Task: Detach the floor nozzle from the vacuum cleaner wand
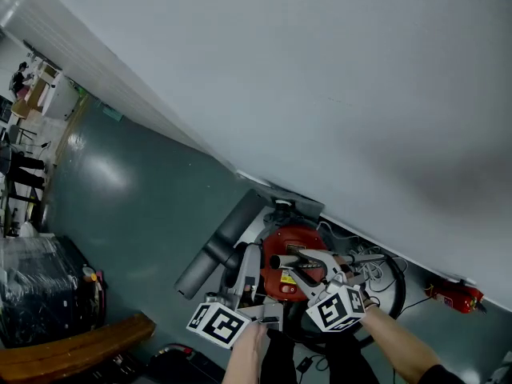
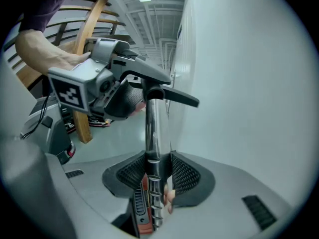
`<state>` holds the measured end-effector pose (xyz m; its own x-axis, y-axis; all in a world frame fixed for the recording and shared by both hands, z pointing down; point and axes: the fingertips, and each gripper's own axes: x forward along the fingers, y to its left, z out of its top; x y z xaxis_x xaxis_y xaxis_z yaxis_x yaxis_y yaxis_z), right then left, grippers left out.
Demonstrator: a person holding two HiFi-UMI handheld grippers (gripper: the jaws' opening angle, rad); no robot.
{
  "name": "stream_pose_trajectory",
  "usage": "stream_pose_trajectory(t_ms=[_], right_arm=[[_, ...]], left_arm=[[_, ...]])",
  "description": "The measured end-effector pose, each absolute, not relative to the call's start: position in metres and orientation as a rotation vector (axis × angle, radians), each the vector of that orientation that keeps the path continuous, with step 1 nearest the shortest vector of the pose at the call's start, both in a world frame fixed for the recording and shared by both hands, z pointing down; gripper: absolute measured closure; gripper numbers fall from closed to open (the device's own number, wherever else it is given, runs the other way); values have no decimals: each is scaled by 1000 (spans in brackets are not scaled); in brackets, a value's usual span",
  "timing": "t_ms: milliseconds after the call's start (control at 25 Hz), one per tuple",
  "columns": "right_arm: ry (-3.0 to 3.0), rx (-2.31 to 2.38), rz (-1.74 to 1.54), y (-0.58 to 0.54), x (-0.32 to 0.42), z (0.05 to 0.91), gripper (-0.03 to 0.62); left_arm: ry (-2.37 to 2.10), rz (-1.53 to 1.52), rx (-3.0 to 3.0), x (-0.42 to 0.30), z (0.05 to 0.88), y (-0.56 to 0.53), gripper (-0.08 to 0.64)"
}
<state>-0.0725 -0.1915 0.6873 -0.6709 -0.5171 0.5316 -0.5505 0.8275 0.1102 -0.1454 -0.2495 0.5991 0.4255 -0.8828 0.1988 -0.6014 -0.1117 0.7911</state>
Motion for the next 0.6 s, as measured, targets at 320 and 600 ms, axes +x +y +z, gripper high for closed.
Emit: stream_pose_trajectory(t_ms=[320, 600], right_arm=[[-2415, 776, 93, -210, -72, 702, 430], [-2358, 765, 134, -236, -93, 741, 430]], left_arm=[[-1305, -304, 1981, -150, 570, -256, 396], [-1301, -199, 2025, -153, 583, -245, 394]])
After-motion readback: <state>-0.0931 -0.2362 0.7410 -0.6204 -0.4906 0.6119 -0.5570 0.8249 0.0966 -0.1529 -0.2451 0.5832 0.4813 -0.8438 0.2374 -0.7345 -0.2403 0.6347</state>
